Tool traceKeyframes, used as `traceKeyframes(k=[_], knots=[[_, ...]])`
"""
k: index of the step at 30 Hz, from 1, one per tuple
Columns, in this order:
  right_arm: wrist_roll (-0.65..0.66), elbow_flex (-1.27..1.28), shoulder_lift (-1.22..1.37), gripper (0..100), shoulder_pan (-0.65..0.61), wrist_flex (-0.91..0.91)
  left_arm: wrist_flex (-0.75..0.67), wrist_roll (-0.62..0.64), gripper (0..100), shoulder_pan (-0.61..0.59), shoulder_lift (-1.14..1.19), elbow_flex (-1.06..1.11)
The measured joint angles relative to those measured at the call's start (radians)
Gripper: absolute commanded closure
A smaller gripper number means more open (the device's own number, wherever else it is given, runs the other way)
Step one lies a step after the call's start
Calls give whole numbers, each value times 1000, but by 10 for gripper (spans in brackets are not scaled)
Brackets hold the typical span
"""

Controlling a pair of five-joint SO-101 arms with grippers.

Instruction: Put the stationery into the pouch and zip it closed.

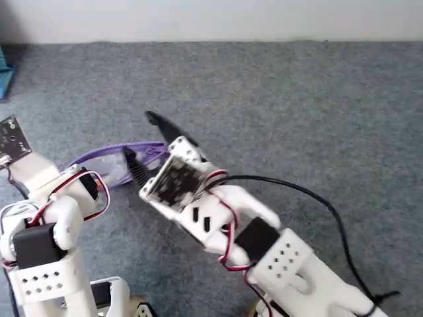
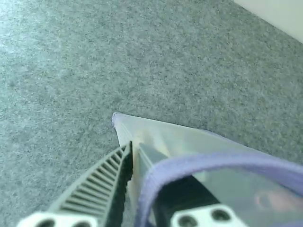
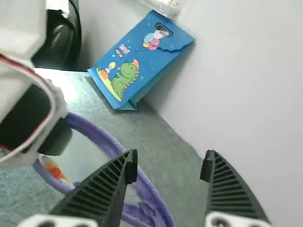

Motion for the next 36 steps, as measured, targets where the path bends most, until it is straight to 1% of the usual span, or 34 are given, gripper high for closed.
traceKeyframes(k=[4,8,10,12,14,17,27,36], knots=[[-74,-3,-87,834,86,170,0,0,988,0,0,2],[-176,-3,-143,834,101,394,0,0,988,-2,0,2],[-221,0,-150,834,101,456,0,0,988,-2,0,2],[-249,29,-155,834,101,474,0,0,988,-2,0,2],[-259,74,-157,835,101,470,0,0,988,-2,0,2],[-265,133,-155,836,101,411,0,0,988,-2,0,2],[-265,147,2,836,57,201,0,0,988,-2,0,2],[-265,147,60,837,71,178,0,0,988,-2,0,2]])
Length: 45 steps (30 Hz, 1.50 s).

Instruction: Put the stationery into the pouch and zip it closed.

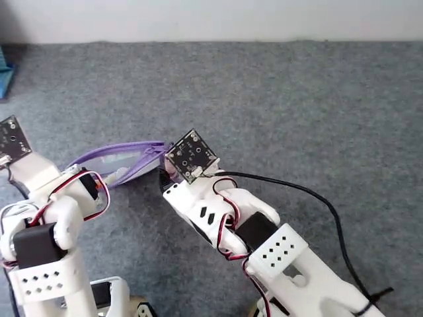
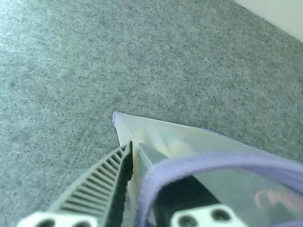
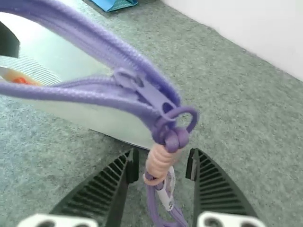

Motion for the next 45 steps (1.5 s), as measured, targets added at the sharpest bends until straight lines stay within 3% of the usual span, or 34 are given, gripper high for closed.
traceKeyframes(k=[15,21,33,36,42,45], knots=[[0,0,2,838,6,-61,0,0,988,0,-2,3],[0,0,2,992,6,-61,0,0,988,0,-2,3],[-3,0,2,991,32,-61,0,0,984,0,-2,3],[-3,-5,-2,991,60,-31,0,0,922,2,-2,3],[-3,-69,-68,991,84,153,11,8,612,2,0,-11],[-3,-100,-100,991,97,186,63,44,547,2,8,-38]])
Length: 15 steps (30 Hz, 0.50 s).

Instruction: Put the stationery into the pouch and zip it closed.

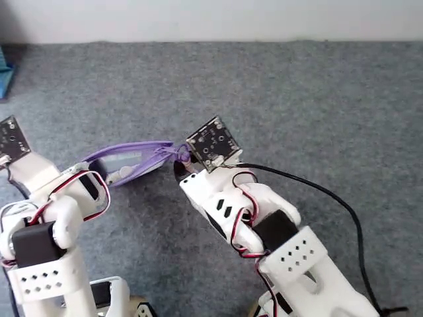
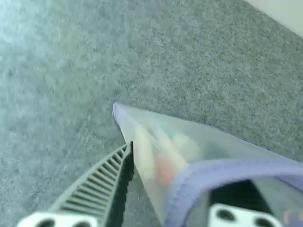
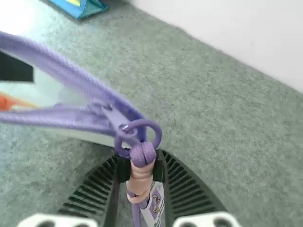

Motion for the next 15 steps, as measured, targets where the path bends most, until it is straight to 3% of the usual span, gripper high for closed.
traceKeyframes(k=[10,15], knots=[[0,-11,-12,991,0,-21,218,68,547,100,5,-270],[0,-11,-12,991,2,-94,238,75,547,178,-25,-391]])
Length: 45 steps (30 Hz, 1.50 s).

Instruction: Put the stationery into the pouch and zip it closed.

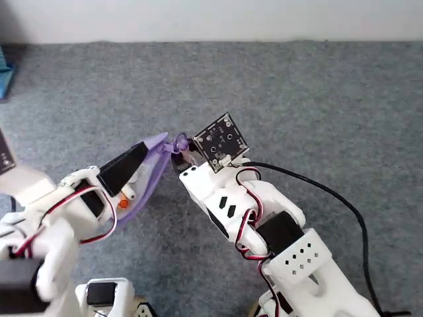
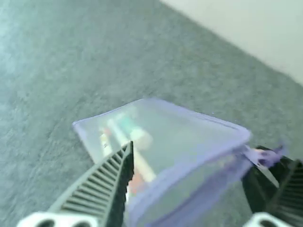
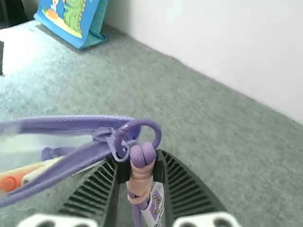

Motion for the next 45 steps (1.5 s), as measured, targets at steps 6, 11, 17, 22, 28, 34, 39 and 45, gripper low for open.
traceKeyframes(k=[6,11,17,22,28,34,39,45], knots=[[0,-11,23,991,0,-71,0,-40,548,124,-155,34],[0,-86,91,991,28,-97,0,-110,549,144,-244,181],[3,-186,129,991,51,-44,0,-212,641,143,-330,279],[3,-262,130,991,52,61,0,-290,678,143,-365,342],[3,-338,127,991,52,186,-26,-322,678,12,-367,440],[3,-348,43,991,54,367,-192,-427,678,-193,-365,565],[3,-350,-48,991,54,569,-393,-433,680,-218,-365,652],[3,-350,-132,991,54,815,-652,-431,680,-117,-364,767]])
